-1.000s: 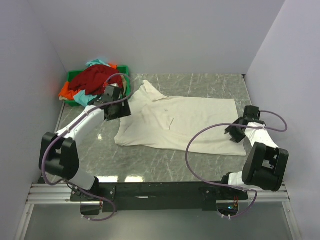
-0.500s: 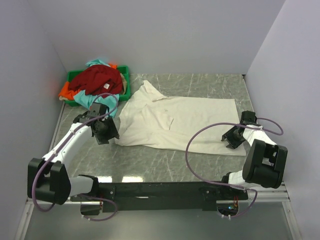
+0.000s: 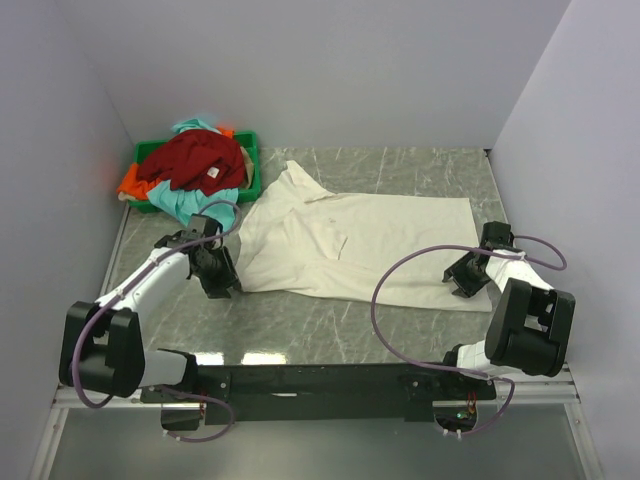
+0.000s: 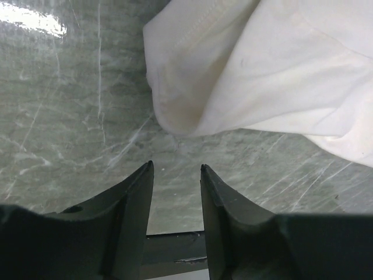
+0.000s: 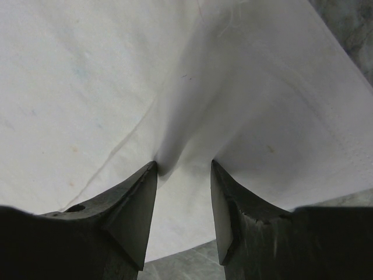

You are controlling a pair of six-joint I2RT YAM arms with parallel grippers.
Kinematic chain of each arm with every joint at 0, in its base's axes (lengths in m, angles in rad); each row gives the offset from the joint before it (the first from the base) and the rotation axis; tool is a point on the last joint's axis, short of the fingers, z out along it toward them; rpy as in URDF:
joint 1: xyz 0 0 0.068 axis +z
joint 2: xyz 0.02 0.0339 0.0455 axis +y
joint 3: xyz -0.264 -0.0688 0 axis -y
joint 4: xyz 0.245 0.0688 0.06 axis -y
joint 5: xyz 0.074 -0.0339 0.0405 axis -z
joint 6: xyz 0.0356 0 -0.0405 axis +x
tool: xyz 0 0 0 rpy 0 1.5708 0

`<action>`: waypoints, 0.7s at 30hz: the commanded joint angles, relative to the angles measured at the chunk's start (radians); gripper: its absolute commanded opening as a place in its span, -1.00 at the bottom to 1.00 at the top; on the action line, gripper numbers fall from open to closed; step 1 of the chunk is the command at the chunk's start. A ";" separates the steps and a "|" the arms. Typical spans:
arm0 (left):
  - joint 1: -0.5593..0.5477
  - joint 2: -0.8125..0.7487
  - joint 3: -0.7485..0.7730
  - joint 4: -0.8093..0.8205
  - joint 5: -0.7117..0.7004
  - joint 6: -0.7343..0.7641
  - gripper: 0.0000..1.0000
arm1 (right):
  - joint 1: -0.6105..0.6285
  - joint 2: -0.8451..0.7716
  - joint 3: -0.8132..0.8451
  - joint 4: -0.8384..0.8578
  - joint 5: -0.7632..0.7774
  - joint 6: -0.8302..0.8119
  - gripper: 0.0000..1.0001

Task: Fold and stack the t-shirts
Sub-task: Fold the tshirt

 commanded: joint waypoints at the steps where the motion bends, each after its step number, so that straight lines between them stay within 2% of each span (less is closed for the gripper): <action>1: 0.005 0.035 0.004 0.042 -0.006 -0.005 -0.14 | 0.005 0.000 -0.005 0.018 0.007 0.007 -0.02; 11: 0.032 0.117 0.014 0.105 -0.066 0.010 -0.20 | 0.005 -0.011 -0.020 0.013 0.031 0.004 -0.02; 21: 0.044 0.164 0.017 0.199 -0.037 -0.005 -0.21 | 0.005 -0.005 -0.034 0.007 0.062 -0.004 -0.02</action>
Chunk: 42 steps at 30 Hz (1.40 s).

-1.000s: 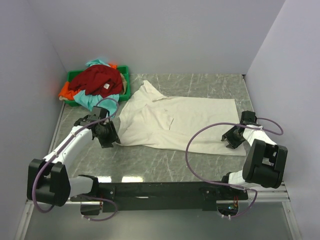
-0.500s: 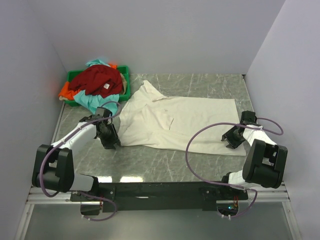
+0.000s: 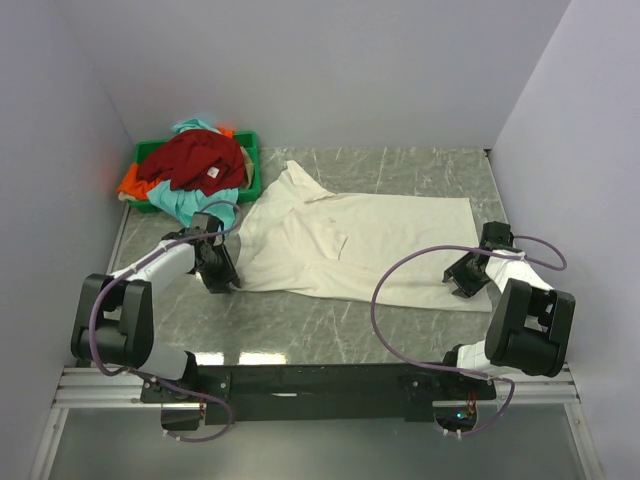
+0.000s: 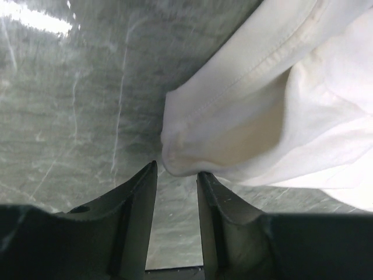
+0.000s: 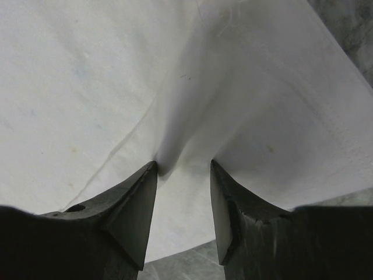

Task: Fold and stack the t-shirts
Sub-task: Fold the tshirt

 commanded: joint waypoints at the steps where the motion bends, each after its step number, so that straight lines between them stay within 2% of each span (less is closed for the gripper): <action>1: 0.007 0.010 0.017 0.070 0.006 -0.009 -0.22 | 0.005 -0.004 -0.032 0.005 0.058 -0.007 -0.03; 6: 0.015 0.031 0.007 0.101 0.002 -0.009 -0.31 | 0.005 0.003 -0.036 0.004 0.071 -0.004 -0.03; 9: 0.019 0.045 0.000 0.113 0.006 -0.011 -0.47 | 0.005 0.010 -0.041 -0.001 0.085 -0.004 -0.03; 14: 0.027 0.068 0.014 0.098 -0.030 -0.011 -0.98 | 0.005 0.017 -0.047 -0.009 0.091 0.004 -0.03; 24: 0.042 0.033 0.104 -0.100 -0.147 0.040 -0.99 | 0.005 0.060 -0.029 -0.019 0.153 0.018 -0.03; 35: 0.042 0.074 0.066 -0.252 -0.084 -0.006 -0.99 | 0.005 0.079 -0.006 -0.078 0.194 0.047 -0.02; 42: 0.042 0.027 0.000 -0.303 -0.026 -0.018 -0.99 | 0.005 0.023 -0.010 -0.145 0.214 0.096 0.00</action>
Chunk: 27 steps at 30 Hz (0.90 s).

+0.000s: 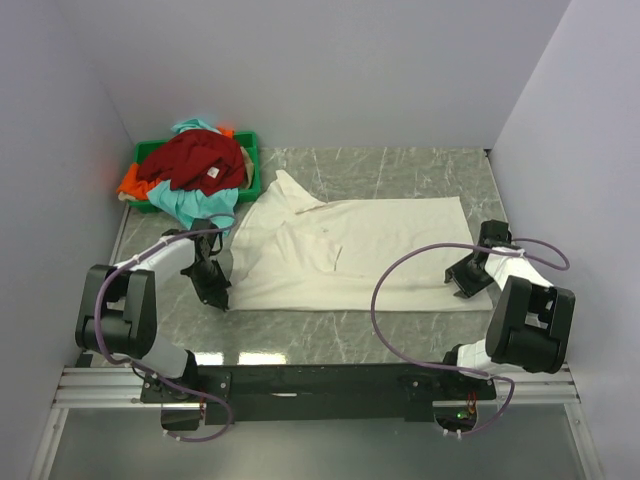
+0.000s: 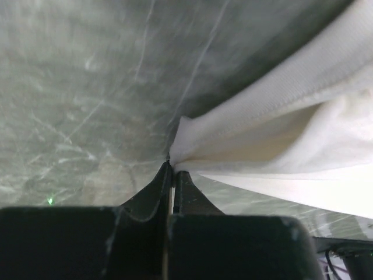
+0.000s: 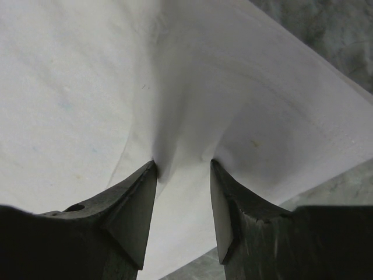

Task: Fold and stack the t-shirts
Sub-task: Fold the tshirt

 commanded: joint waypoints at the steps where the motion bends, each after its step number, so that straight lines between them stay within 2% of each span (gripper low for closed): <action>1: 0.012 -0.045 -0.038 -0.081 -0.002 -0.005 -0.99 | -0.006 -0.006 -0.035 -0.112 0.148 0.012 0.00; 5: 0.012 -0.065 -0.072 -0.099 -0.003 -0.006 -0.96 | -0.006 -0.036 -0.027 -0.154 0.159 0.014 0.00; 6: 0.011 -0.073 -0.070 -0.107 -0.002 -0.006 -0.69 | -0.006 -0.039 -0.022 -0.158 0.162 0.012 0.00; 8: 0.012 -0.082 -0.040 -0.119 -0.003 -0.001 -0.39 | -0.005 -0.054 0.004 -0.178 0.161 0.008 0.00; 9: 0.012 -0.084 -0.021 -0.137 -0.006 0.000 -0.15 | -0.005 -0.057 0.017 -0.186 0.158 0.002 0.00; 11: 0.012 -0.075 0.063 -0.165 -0.015 0.018 0.09 | 0.005 -0.066 0.068 -0.207 0.152 -0.009 0.00; 12: 0.012 -0.067 0.098 -0.191 -0.017 0.026 0.30 | 0.009 -0.066 0.089 -0.217 0.145 -0.023 0.00; 13: 0.012 -0.049 0.136 -0.205 -0.015 0.032 0.37 | 0.017 -0.065 0.132 -0.223 0.144 -0.031 0.00; 15: 0.012 -0.027 0.267 -0.226 -0.014 0.045 0.48 | 0.040 -0.060 0.178 -0.241 0.141 -0.061 0.00; 20: -0.018 0.062 0.529 -0.222 -0.049 0.074 0.57 | 0.092 -0.028 0.300 -0.218 0.109 -0.122 0.00; 27: -0.156 0.227 0.560 0.010 0.127 0.092 0.67 | 0.129 0.092 0.291 -0.111 -0.031 -0.147 0.00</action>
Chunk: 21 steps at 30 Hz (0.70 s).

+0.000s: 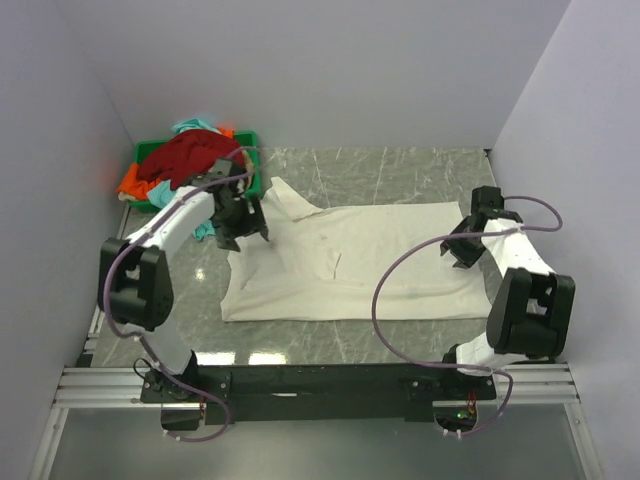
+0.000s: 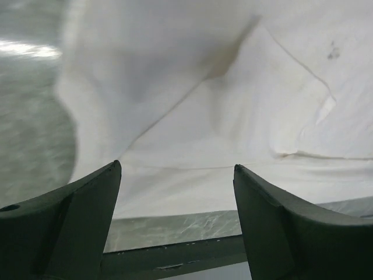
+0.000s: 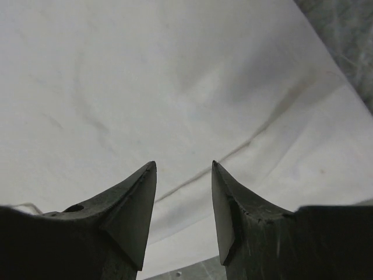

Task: Fold and stack the t-shirts
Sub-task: Fold the tshirt

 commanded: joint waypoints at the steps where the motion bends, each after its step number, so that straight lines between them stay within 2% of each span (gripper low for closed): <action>1: -0.075 0.084 -0.011 0.138 0.124 0.038 0.67 | 0.007 0.080 -0.009 0.059 -0.074 -0.027 0.00; 4: -0.086 0.122 -0.058 0.244 0.181 0.050 0.71 | 0.005 0.144 -0.029 0.085 -0.084 -0.030 -0.01; 11: -0.086 0.145 -0.195 0.368 0.176 0.094 0.73 | 0.005 0.189 -0.107 0.070 -0.034 -0.007 -0.02; 21: -0.087 0.128 -0.341 0.405 0.124 0.079 0.73 | 0.002 0.177 -0.211 0.039 0.041 0.031 -0.01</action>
